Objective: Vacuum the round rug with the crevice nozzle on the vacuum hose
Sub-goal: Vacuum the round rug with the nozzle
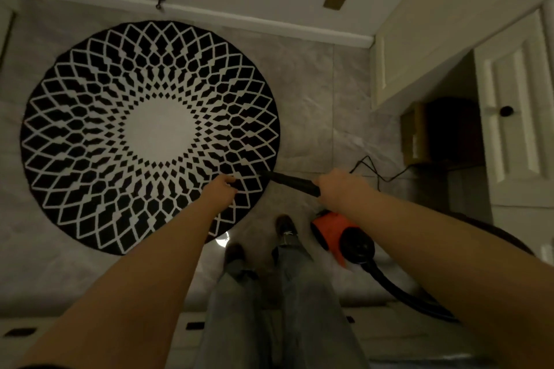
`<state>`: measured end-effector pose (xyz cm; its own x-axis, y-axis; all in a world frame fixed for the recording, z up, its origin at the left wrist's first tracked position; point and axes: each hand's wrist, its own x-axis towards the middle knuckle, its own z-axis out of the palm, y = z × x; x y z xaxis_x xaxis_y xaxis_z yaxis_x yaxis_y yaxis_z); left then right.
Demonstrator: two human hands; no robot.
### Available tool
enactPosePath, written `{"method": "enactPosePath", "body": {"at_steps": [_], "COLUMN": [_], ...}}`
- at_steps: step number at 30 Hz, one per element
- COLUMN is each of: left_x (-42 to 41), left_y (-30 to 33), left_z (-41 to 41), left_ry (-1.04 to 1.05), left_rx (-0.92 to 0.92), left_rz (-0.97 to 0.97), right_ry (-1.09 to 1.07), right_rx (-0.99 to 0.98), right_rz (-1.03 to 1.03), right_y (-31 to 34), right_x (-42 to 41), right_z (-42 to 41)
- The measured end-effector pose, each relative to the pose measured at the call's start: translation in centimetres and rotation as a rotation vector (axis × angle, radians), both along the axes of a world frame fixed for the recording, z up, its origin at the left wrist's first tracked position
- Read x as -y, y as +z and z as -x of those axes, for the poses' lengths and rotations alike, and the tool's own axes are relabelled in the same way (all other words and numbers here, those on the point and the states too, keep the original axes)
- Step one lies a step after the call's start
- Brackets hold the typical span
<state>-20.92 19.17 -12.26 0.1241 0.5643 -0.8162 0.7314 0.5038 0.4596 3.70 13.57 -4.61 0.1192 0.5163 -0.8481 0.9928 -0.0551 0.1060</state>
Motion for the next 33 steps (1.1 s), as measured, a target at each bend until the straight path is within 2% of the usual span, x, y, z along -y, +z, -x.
{"method": "enactPosePath", "body": {"at_steps": [4, 11, 17, 22, 26, 33], "left_x": [-0.7, 0.7, 3.7, 3.6, 2.9, 2.7], "left_y": [0.1, -1.0, -1.8, -1.6, -1.6, -1.6], "left_z": [1.0, 0.2, -1.8, -3.4, -4.3, -5.3], "left_ry": [-0.089, -0.121, -0.146, -0.2, -0.175, -0.211], "left_rx": [-0.016, -0.035, -0.033, -0.011, -0.015, -0.012], "left_rz": [-0.032, -0.01, 0.028, 0.035, 0.031, -0.01], "right_ry": [-0.031, -0.247, -0.225, -0.294, -0.27, -0.311], "right_rx": [0.057, 0.069, 0.1, 0.091, 0.097, 0.065], "right_rz": [0.0, -0.078, -0.002, -0.009, 0.07, 0.047], "right_y": [0.5, -0.1, 0.3, 0.8, 1.6, 1.5], "right_x": [1.8, 2.4, 4.0, 5.1, 6.1, 5.8], "right_z": [0.3, -1.4, -3.0, -4.5, -5.3, -5.2]}}
